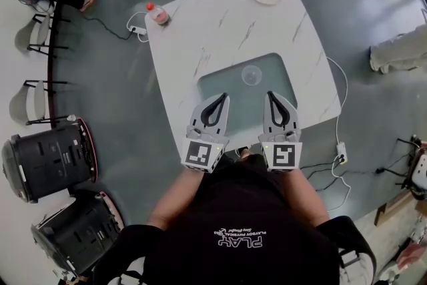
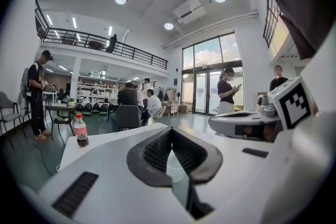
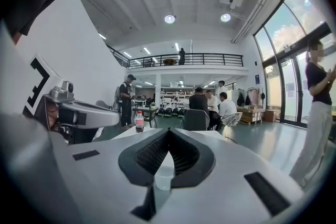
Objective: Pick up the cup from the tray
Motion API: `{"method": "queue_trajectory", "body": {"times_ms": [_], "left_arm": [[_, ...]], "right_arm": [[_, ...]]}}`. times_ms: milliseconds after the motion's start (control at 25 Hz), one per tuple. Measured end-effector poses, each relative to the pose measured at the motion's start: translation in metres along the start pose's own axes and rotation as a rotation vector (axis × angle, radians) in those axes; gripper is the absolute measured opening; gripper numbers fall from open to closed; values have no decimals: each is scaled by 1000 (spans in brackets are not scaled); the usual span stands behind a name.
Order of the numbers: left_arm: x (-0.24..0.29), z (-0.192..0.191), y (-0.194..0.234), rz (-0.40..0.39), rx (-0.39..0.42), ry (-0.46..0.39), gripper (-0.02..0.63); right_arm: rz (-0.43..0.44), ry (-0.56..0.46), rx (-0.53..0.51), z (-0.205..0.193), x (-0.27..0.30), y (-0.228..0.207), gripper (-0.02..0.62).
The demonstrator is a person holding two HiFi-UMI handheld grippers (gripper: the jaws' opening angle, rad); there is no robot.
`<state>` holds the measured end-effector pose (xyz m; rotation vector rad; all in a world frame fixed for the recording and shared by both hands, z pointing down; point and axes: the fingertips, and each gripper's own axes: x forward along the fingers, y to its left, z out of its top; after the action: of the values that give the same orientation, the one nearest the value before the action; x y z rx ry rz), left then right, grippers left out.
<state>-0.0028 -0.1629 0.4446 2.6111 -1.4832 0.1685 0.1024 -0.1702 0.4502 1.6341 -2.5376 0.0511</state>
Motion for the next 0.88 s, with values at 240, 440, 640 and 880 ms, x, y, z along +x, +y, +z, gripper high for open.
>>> {"method": "queue_trajectory", "body": {"times_ms": [240,440,640,880], "left_arm": [[2,-13,15,-1,-2,19,6],[0,-25,25,-1,-1,48,6],[-1,-32,33,-6,-13,62,6],[-3,-45,34,-16,-11,90,6]], "right_arm": [[-6,35,5,-14,12,6,2],[-10,80,18,-21,20,12,2],[-23,103,0,-40,25,16,2],[-18,173,-4,-69,28,21,43]]}}
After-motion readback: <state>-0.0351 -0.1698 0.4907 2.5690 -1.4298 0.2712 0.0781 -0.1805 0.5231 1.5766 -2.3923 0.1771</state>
